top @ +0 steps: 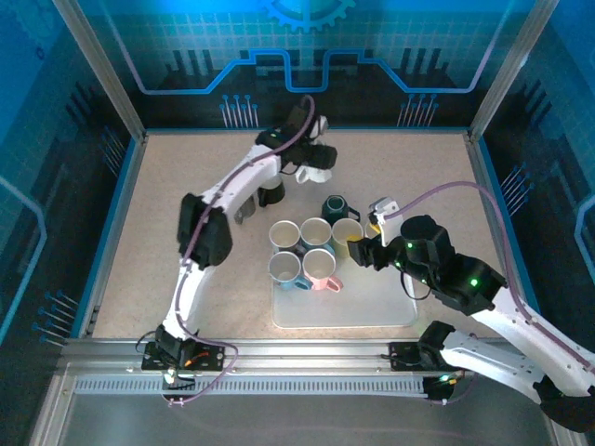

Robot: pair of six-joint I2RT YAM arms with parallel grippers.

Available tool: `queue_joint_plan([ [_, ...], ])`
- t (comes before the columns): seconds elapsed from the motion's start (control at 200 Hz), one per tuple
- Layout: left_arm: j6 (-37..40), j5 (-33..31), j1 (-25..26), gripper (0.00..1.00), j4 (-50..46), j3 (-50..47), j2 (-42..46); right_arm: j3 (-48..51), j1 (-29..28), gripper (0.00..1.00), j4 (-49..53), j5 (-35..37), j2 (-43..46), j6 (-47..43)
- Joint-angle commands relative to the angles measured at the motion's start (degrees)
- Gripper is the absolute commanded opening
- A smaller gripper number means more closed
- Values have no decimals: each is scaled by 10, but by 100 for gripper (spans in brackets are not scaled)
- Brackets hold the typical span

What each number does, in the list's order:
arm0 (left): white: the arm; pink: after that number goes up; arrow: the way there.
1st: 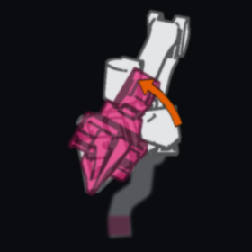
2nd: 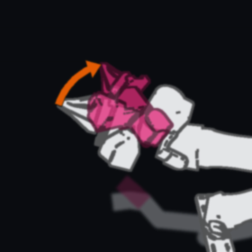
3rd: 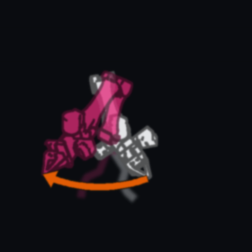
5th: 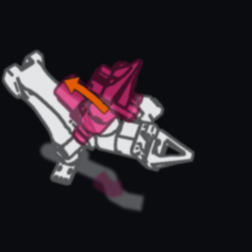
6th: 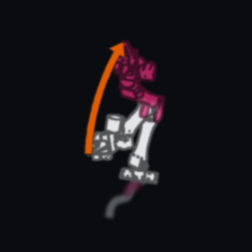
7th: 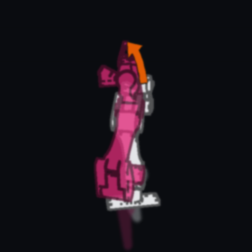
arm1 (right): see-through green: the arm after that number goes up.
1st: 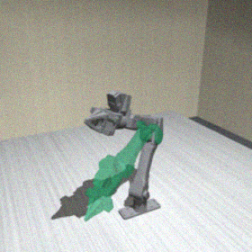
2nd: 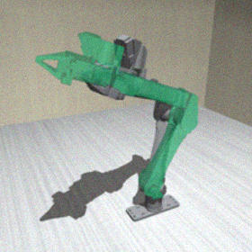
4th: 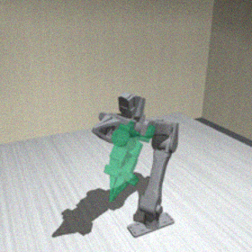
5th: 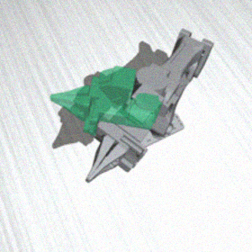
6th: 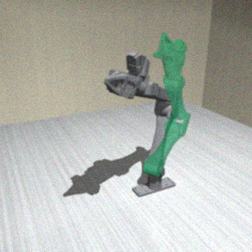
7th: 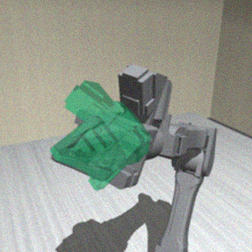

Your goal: Turn the mug right side up

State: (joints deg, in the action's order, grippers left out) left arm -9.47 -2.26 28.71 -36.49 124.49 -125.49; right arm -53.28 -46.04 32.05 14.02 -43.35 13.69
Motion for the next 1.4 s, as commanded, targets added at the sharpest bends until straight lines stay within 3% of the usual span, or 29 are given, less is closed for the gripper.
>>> queue_joint_plan([
  [0.0, -67, 33, -1, 43, 123, -54, 180, -20, 6, 65, -17, -11, 6, 27],
  [0.225, -231, 88, -5, 46, 347, -346, 426, -17, 7, 65, -62, -80, -9, 80],
  [0.34, -313, 94, -5, 49, 485, -504, 543, 13, 7, 65, -135, -138, -7, 110],
  [0.55, -404, 74, -6, 52, 548, -683, 707, 96, 7, 65, -298, -224, -16, 184],
  [0.745, -546, 45, -6, 49, 640, -848, 834, 166, 5, 65, -439, -296, -47, 261],
  [0.87, -604, 36, -5, 49, 698, -943, 896, 179, -6, 65, -472, -319, -74, 279],
  [1.231, -631, 34, -5, 49, 712, -1054, 1026, 202, -37, 73, -546, -299, -124, 339],
  [1.396, -657, 33, -6, 49, 716, -1073, 1029, 204, -39, 76, -633, -368, -168, 351],
])
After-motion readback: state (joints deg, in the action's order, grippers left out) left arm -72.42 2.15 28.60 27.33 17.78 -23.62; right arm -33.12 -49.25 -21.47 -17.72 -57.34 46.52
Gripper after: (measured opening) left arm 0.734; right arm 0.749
